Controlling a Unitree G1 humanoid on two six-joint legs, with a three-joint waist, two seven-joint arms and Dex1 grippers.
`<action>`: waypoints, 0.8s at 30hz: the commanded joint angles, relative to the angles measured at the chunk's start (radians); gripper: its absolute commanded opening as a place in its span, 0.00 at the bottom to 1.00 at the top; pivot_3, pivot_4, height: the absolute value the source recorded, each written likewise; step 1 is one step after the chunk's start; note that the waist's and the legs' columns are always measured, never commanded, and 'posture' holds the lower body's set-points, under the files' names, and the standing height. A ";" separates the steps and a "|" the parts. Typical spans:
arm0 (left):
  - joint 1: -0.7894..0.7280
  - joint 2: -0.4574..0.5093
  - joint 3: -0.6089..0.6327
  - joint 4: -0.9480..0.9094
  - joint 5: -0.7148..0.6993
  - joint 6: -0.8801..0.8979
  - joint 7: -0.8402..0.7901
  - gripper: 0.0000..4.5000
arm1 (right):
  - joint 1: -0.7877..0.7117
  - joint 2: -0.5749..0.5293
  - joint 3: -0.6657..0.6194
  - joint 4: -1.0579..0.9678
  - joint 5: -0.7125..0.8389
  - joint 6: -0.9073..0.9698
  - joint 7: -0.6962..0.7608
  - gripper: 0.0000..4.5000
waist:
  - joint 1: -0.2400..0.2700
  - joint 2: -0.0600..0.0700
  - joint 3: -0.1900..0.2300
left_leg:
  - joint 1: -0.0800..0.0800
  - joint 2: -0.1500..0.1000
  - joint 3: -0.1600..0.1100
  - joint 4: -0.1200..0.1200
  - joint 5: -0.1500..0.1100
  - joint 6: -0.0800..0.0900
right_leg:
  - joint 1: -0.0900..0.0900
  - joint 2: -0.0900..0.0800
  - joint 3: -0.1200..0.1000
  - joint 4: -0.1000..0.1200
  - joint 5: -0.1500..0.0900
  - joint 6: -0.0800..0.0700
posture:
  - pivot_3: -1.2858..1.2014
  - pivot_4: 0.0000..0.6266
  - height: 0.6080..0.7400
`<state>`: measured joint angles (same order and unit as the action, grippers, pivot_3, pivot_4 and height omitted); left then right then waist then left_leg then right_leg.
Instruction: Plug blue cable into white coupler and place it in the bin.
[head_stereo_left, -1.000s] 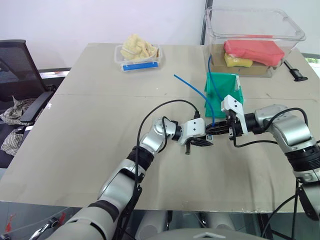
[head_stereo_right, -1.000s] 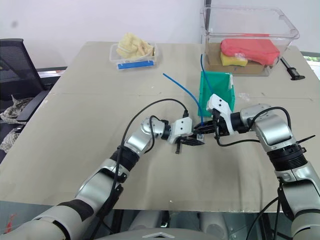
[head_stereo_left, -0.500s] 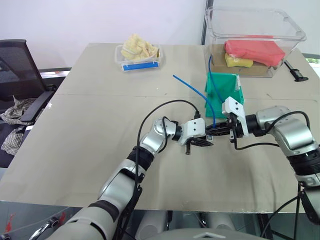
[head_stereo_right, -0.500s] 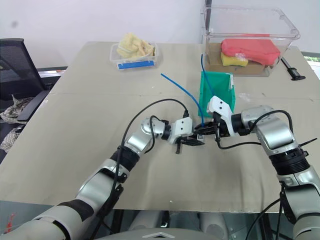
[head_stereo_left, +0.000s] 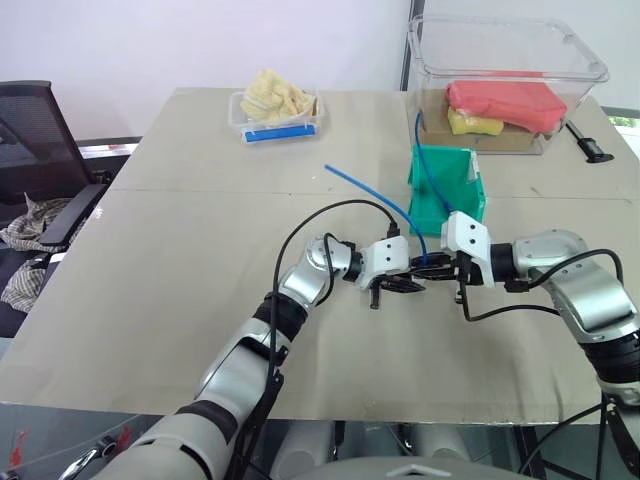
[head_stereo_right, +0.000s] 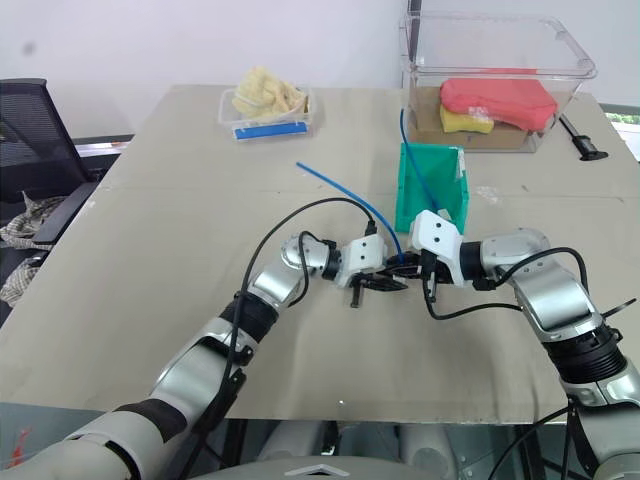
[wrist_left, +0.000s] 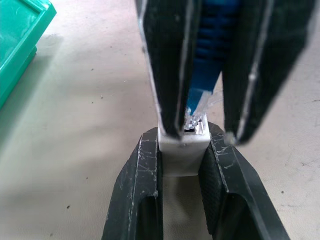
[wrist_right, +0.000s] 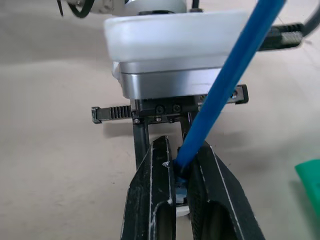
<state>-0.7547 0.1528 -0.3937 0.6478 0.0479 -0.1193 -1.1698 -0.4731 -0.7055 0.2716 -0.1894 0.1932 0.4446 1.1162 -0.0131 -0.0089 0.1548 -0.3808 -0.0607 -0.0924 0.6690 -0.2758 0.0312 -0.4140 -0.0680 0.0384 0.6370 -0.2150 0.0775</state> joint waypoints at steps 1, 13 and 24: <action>-0.020 -0.004 0.009 -0.002 -0.009 -0.021 -0.005 0.09 | 0.004 -0.009 0.067 0.070 -0.046 -0.021 0.041 0.00 | 0.000 0.000 0.000 | 0.000 0.000 0.000 0.000 0.000 0.000 | 0.000 0.000 0.000 0.000 0.000 0.000 | 0.52 0.24 1.00; -0.004 0.004 0.014 -0.034 -0.016 0.000 -0.004 0.09 | -0.098 0.002 0.044 0.218 0.076 0.127 0.201 0.00 | 0.003 0.000 0.000 | -0.001 0.000 -0.001 0.000 0.000 0.000 | 0.000 0.000 0.000 -0.001 0.000 0.000 | 0.52 0.24 1.00; 0.007 0.015 0.025 -0.061 -0.030 0.031 0.002 0.09 | -0.058 0.089 -0.105 0.250 0.044 -0.091 -0.028 0.16 | -0.006 -0.003 -0.002 | 0.002 0.000 0.000 0.000 0.000 0.000 | 0.000 0.000 0.001 0.002 0.000 0.000 | 0.52 0.24 1.00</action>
<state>-0.7511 0.1689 -0.3786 0.6455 0.0365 -0.0877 -1.1580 -0.5414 -0.6184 0.2408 0.0646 0.2433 0.3532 1.1765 -0.0189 -0.0116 0.1529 -0.3793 -0.0604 -0.0924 0.6691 -0.2767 0.0327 -0.4139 -0.0681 0.0395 0.6398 -0.2149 0.0773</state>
